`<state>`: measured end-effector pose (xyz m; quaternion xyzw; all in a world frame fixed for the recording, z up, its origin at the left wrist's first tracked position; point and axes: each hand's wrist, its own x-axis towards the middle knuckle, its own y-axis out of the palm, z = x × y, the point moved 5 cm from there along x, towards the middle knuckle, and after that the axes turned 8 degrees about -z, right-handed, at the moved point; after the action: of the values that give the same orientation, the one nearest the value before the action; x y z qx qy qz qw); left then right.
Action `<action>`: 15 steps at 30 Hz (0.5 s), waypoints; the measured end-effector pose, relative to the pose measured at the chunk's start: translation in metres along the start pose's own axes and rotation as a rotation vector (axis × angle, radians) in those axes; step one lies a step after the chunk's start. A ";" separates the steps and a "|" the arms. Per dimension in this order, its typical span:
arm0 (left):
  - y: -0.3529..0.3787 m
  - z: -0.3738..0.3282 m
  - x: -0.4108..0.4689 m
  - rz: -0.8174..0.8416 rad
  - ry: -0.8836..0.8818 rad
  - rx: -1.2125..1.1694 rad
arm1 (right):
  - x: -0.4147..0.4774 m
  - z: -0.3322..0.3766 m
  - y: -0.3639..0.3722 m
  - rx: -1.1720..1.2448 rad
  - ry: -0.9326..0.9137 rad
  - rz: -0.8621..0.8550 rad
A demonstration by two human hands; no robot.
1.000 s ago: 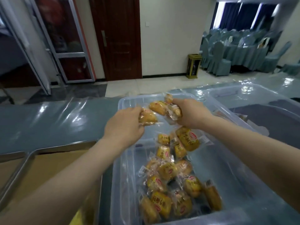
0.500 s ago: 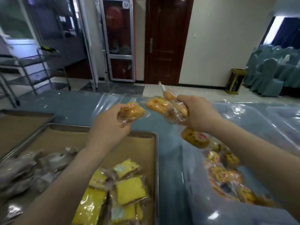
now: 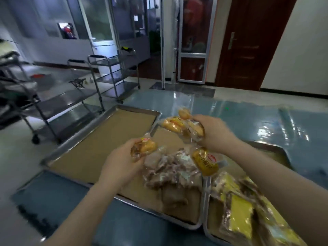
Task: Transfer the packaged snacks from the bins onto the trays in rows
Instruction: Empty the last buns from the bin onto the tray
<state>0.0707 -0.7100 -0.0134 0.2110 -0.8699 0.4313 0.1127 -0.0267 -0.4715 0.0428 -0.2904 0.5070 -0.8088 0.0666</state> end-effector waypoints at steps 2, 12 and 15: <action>-0.014 0.038 0.003 0.009 -0.050 0.022 | 0.014 0.027 0.028 0.065 0.013 0.014; -0.034 0.170 0.034 -0.015 -0.266 -0.028 | 0.078 0.108 0.190 0.618 0.326 0.052; -0.040 0.214 0.053 -0.020 -0.302 0.023 | 0.093 0.125 0.257 0.663 0.381 0.073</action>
<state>0.0394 -0.9167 -0.0943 0.2834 -0.8699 0.4034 -0.0173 -0.0844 -0.7294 -0.1008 -0.0795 0.2311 -0.9654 0.0905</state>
